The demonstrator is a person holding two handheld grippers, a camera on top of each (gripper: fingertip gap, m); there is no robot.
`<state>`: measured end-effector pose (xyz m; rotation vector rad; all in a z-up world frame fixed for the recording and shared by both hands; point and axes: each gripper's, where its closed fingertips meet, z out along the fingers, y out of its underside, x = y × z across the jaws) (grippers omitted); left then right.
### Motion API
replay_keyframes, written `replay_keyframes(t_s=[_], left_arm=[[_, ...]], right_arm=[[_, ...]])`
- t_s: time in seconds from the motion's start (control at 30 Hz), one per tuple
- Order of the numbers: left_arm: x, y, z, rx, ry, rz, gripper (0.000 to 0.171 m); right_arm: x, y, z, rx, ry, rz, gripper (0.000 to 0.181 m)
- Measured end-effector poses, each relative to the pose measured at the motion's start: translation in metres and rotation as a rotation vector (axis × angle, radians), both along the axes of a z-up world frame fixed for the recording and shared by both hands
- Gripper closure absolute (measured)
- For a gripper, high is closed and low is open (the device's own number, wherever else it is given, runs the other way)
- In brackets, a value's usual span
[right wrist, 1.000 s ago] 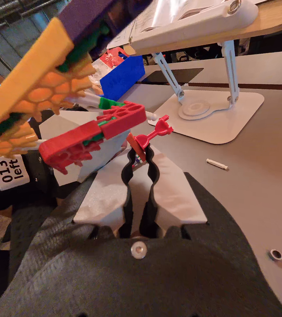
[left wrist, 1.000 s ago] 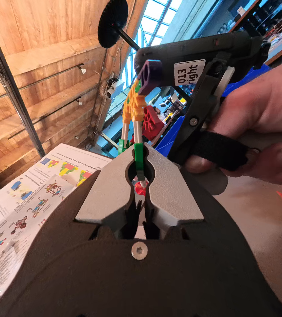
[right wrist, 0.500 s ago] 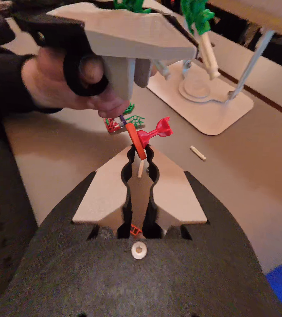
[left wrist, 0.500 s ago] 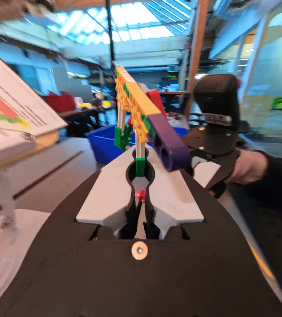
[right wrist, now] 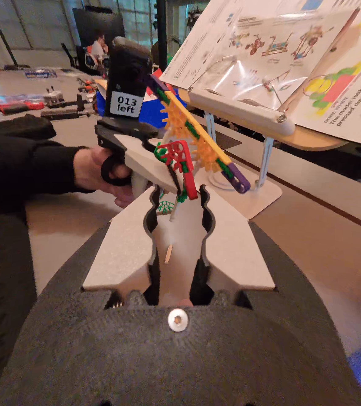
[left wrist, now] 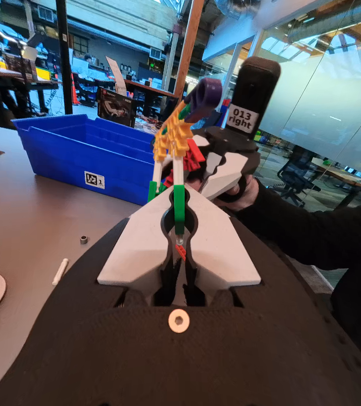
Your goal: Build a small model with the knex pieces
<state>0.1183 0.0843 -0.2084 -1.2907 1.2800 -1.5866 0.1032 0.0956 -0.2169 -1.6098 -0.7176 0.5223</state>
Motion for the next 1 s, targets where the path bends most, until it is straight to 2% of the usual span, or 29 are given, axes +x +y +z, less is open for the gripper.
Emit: replay_keyframes(t_s=[0.17, 0.3, 0.5, 0.6, 0.67, 0.77, 0.87, 0.93, 1.0], left_arm=[[-0.003, -0.001, 0.000, -0.032, 0.005, -0.033, 0.171], [-0.009, -0.006, 0.006, -0.041, 0.006, -0.090, 0.171], [-0.008, -0.001, 0.011, 0.032, 0.008, -0.016, 0.170], [-0.008, 0.005, 0.015, -0.034, 0.002, 0.001, 0.171], [-0.009, 0.003, 0.021, -0.032, -0.025, 0.005, 0.171], [-0.009, -0.001, 0.037, 0.005, -0.093, 0.046, 0.171], [-0.001, 0.012, 0.033, 0.144, -0.066, 0.220, 0.171], [0.007, 0.009, 0.032, 0.130, -0.051, 0.278, 0.171], [0.015, 0.001, 0.029, 0.179, -0.055, 0.352, 0.169]], right_arm=[[-0.001, -0.005, 0.000, 0.077, -0.108, -0.017, 0.164], [0.002, -0.010, 0.007, 0.071, -0.047, 0.027, 0.178], [0.006, -0.010, 0.012, 0.077, -0.007, 0.010, 0.178], [0.006, -0.010, 0.017, 0.126, -0.029, -0.023, 0.178], [0.004, -0.011, 0.023, 0.107, 0.056, -0.001, 0.178], [0.006, -0.011, 0.039, 0.038, 0.281, 0.037, 0.178], [0.016, 0.002, 0.037, 0.047, 0.256, -0.095, 0.178], [0.021, 0.009, 0.033, 0.107, 0.139, -0.220, 0.178], [0.029, 0.015, 0.032, 0.150, 0.057, -0.325, 0.178]])
